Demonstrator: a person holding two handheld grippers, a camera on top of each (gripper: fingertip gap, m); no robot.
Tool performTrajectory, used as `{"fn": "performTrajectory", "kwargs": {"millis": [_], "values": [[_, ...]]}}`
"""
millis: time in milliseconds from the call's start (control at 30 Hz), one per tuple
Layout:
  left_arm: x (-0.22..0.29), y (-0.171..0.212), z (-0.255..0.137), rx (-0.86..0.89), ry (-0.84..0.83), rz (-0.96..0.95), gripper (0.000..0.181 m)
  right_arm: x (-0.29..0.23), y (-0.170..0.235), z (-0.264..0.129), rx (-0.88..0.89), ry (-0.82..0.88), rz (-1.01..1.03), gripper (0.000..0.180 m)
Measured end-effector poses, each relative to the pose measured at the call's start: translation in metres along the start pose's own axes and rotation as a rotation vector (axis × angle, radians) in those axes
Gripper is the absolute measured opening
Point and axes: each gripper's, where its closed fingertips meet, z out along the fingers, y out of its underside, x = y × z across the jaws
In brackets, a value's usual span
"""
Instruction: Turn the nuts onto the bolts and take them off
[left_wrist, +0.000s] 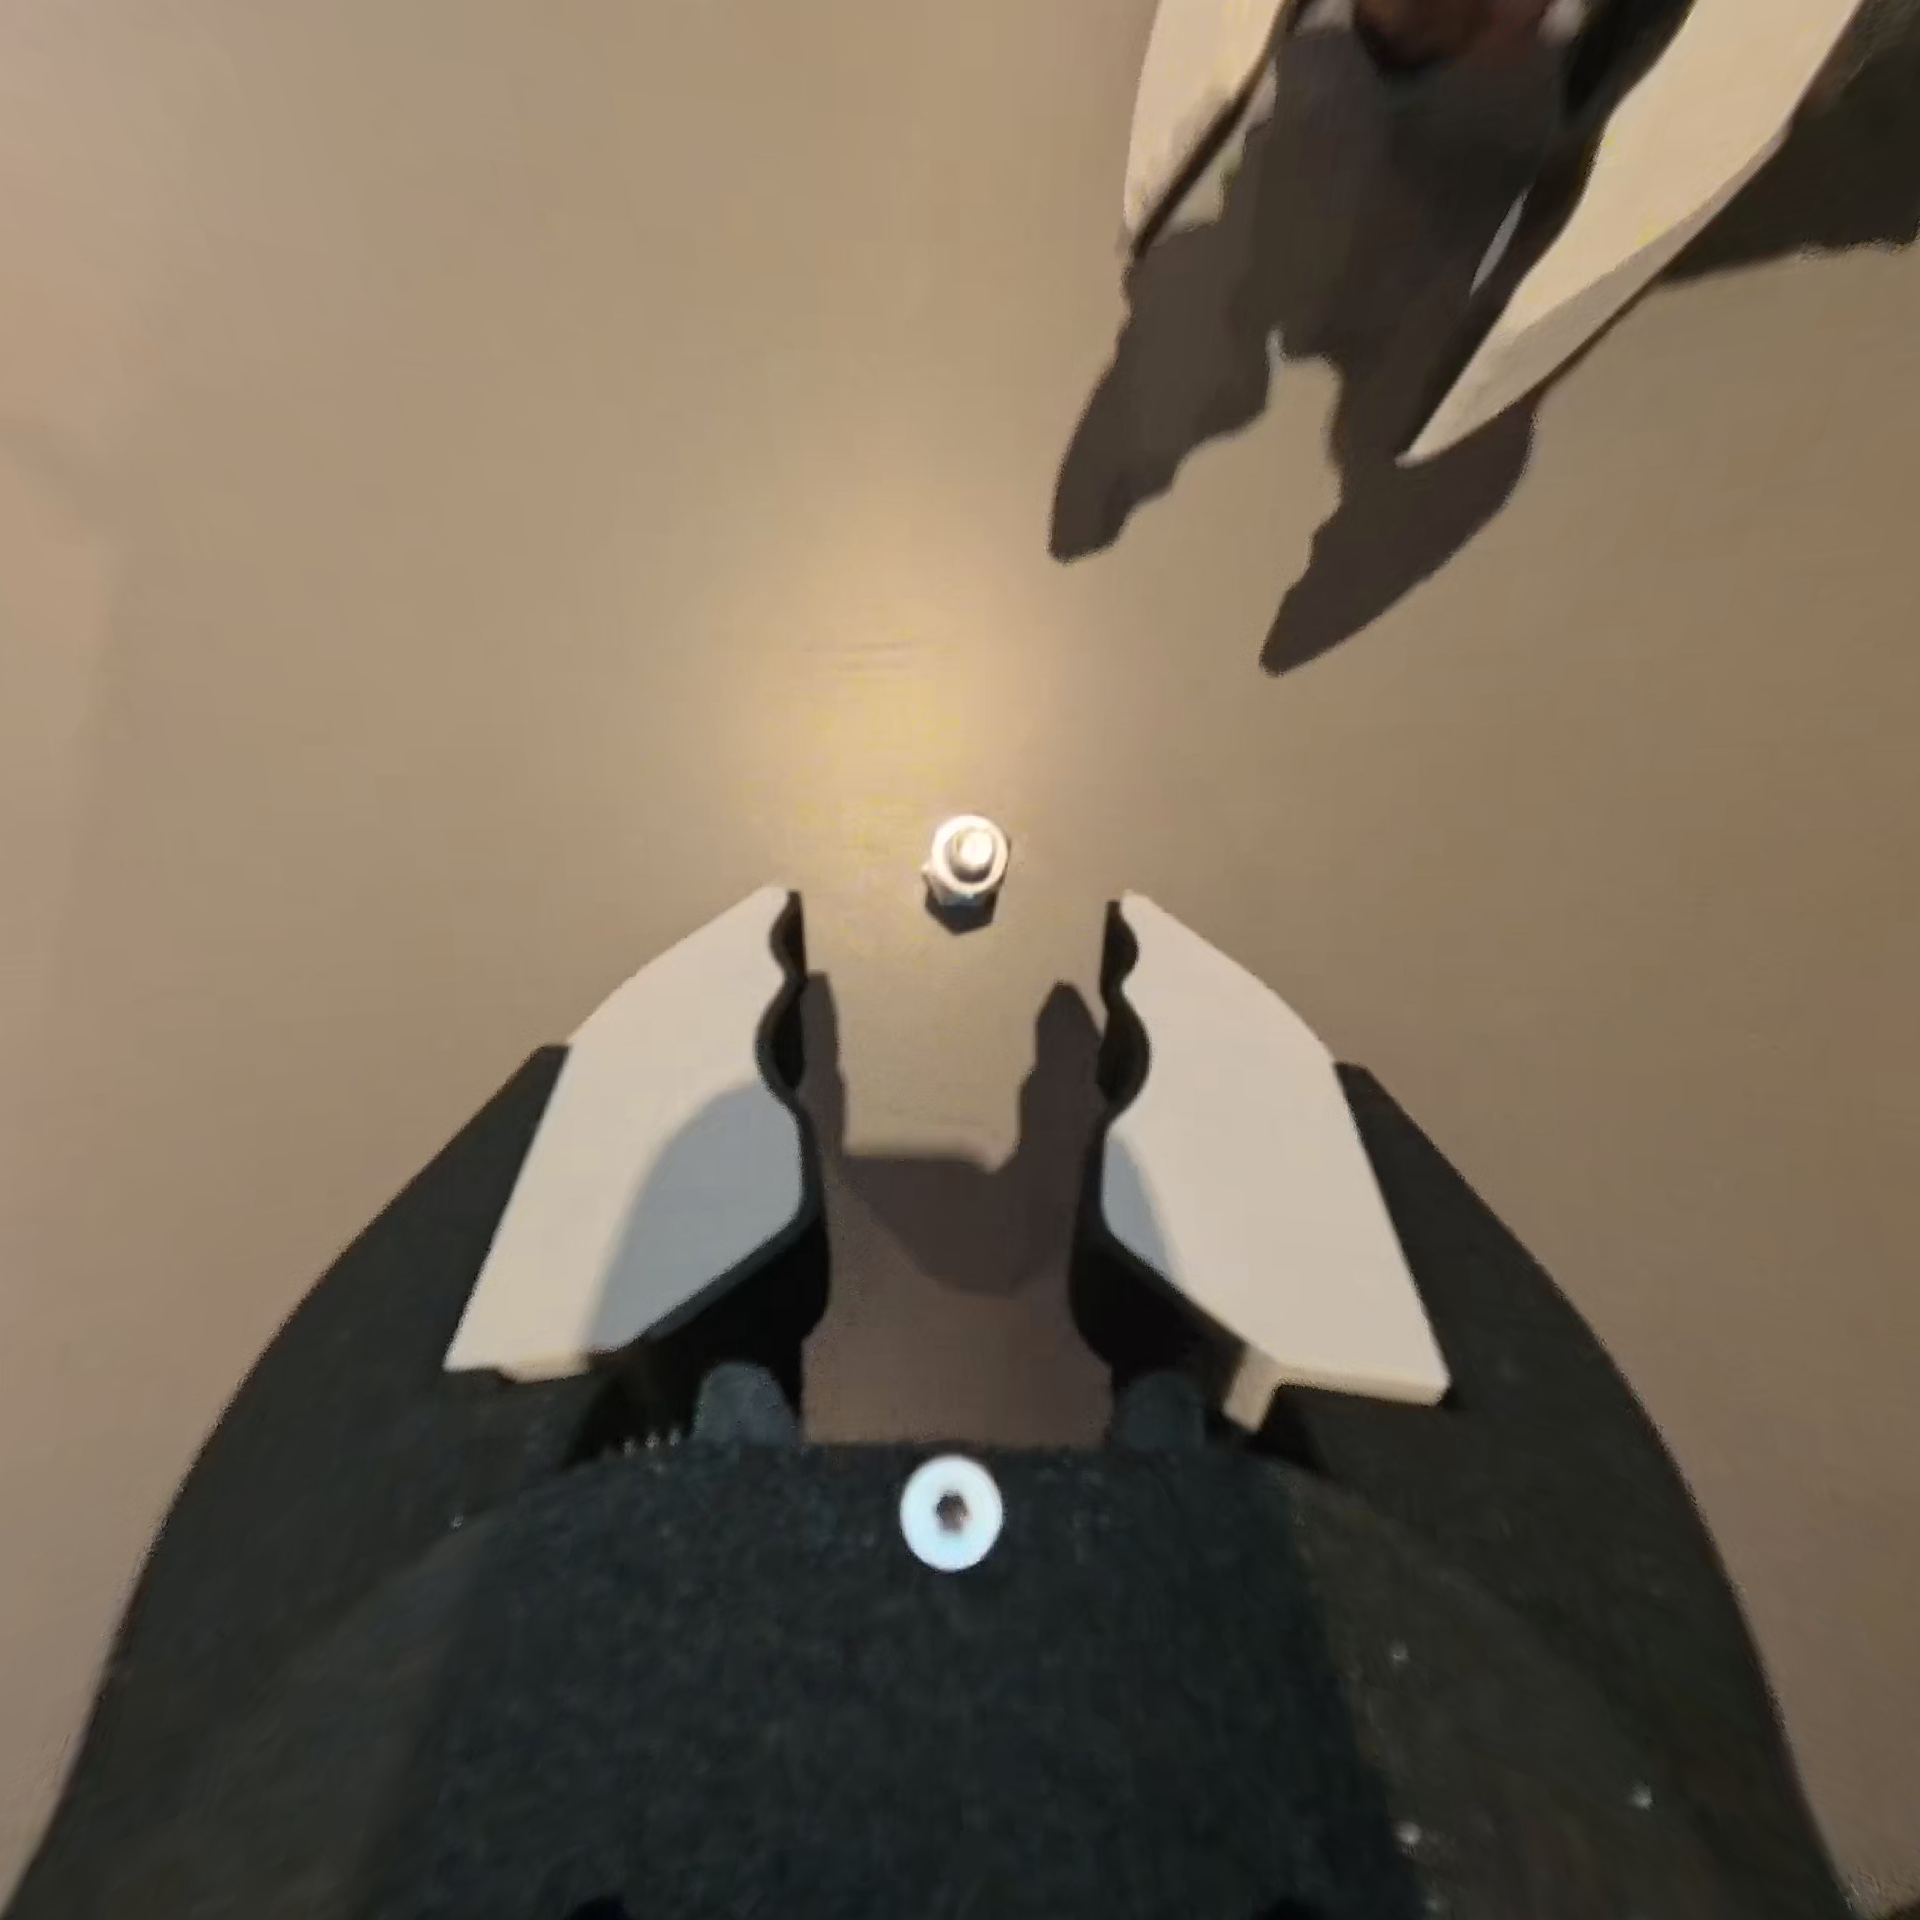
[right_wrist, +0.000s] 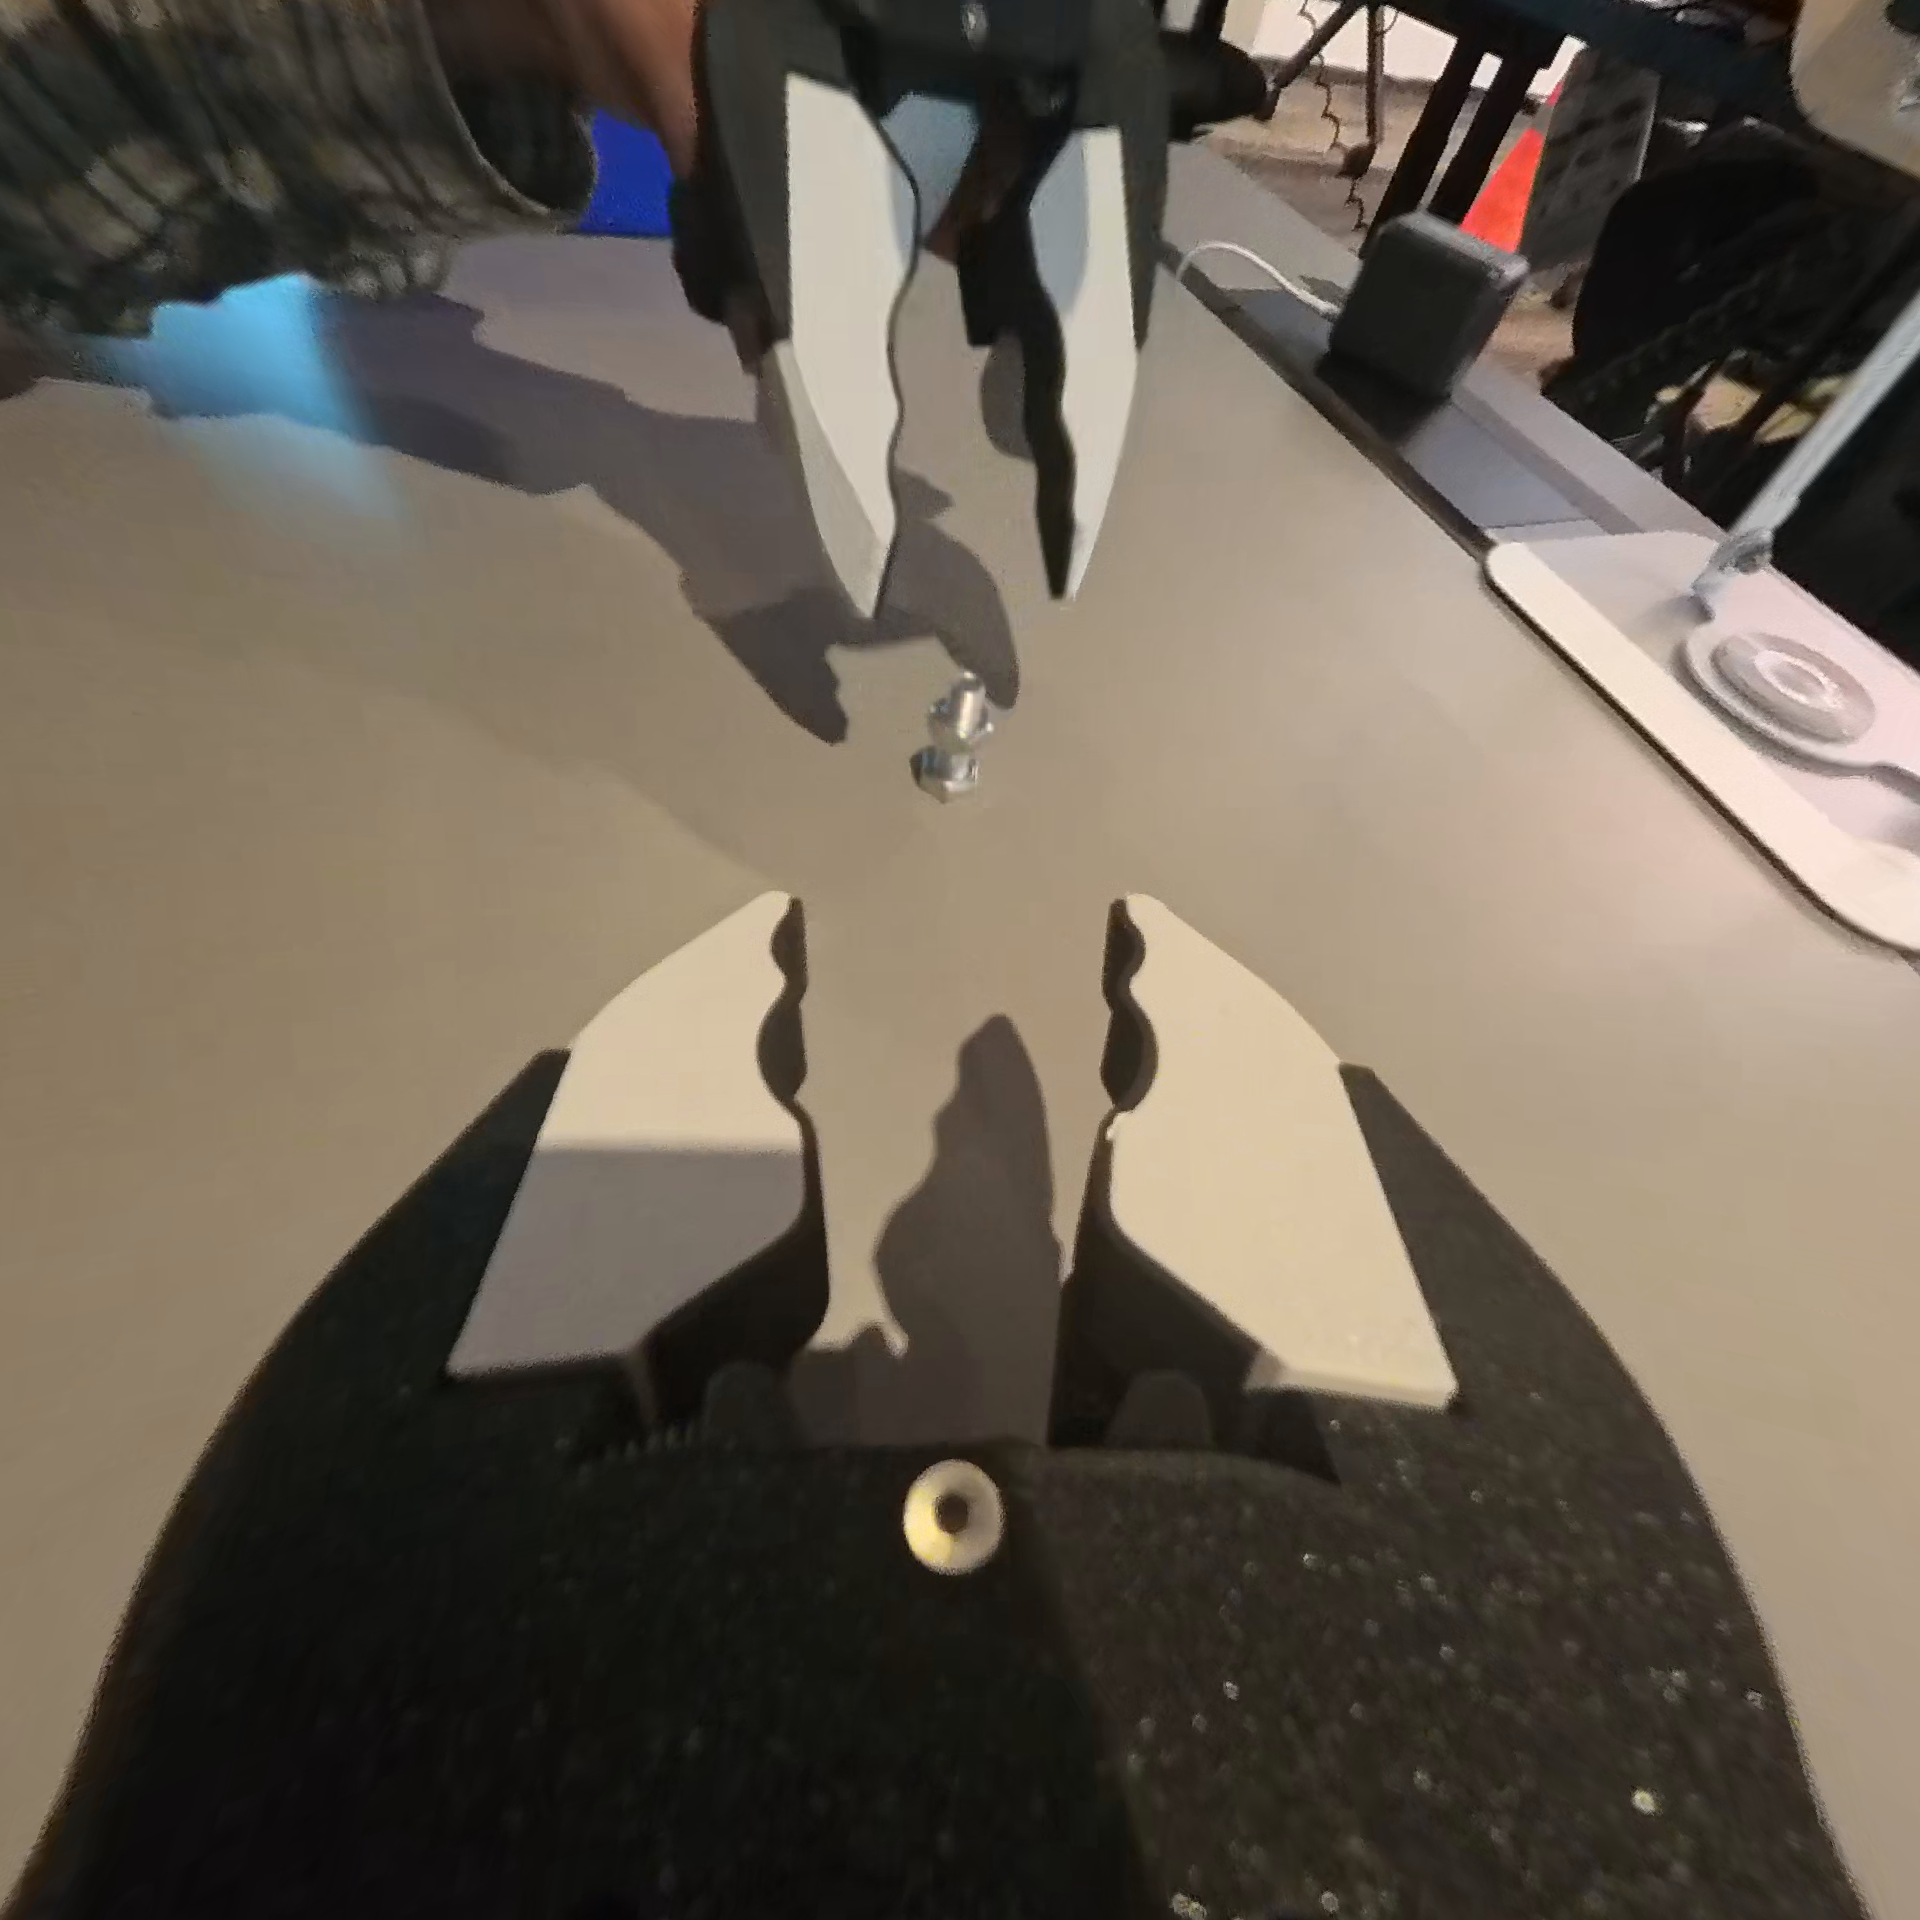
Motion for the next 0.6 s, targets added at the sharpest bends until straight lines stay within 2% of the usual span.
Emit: {"fn": "performTrajectory", "kwargs": {"millis": [133, 300, 433, 600], "values": [[-0.008, 0.017, -0.033, 0.258, -0.052, -0.087, 0.062, 0.002, -0.016, 0.026, -0.053, -0.035, -0.045, 0.048], [-0.007, 0.043, -0.050, 0.497, -0.084, -0.179, 0.063, 0.001, -0.019, 0.071, -0.137, -0.143, -0.052, 0.039], [-0.006, 0.051, -0.053, 0.538, -0.099, -0.191, 0.062, -0.005, -0.010, 0.093, -0.204, -0.206, -0.051, 0.032], [-0.003, 0.054, -0.044, 0.507, -0.085, -0.175, 0.062, -0.005, -0.009, 0.100, -0.208, -0.225, -0.029, 0.024]]}}
